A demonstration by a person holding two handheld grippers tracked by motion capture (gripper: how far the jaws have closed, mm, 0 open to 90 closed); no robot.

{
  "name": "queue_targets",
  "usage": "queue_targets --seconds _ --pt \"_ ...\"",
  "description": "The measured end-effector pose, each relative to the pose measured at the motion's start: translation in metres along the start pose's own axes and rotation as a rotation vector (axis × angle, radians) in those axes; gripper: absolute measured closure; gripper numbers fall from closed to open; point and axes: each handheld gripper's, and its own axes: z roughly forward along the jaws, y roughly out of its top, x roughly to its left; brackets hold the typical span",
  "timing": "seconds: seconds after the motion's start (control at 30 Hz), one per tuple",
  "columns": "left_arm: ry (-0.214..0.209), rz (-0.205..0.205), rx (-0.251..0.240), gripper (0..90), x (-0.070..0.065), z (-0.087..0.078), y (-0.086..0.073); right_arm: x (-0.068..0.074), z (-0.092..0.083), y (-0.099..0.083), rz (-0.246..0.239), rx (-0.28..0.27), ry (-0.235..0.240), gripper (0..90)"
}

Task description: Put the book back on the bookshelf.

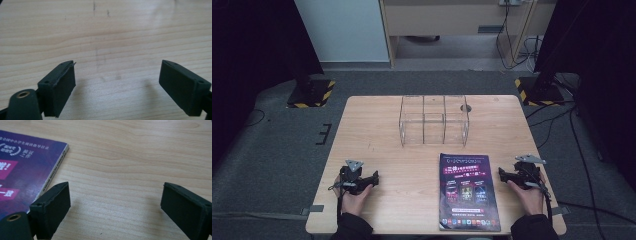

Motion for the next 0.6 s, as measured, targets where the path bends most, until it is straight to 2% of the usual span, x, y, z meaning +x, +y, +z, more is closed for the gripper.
queue_targets --seconds 0.03,0.2,0.3,0.6 --pt "-0.010 -0.002 -0.020 14.3 -0.002 -0.004 0.001 -0.001 -0.003 0.001 0.009 -0.008 0.008 9.4" --pt "-0.032 -0.006 -0.046 15.6 -0.006 -0.010 0.004 -0.003 -0.013 0.002 0.038 -0.045 0.038 9.4" --pt "-0.062 -0.022 -0.058 16.4 -0.008 -0.015 0.006 -0.003 -0.018 0.002 0.039 -0.055 0.037 9.3" --pt "-0.100 -0.029 -0.111 19.8 -0.020 -0.029 0.011 -0.002 -0.024 0.003 0.018 -0.083 0.064 9.4"
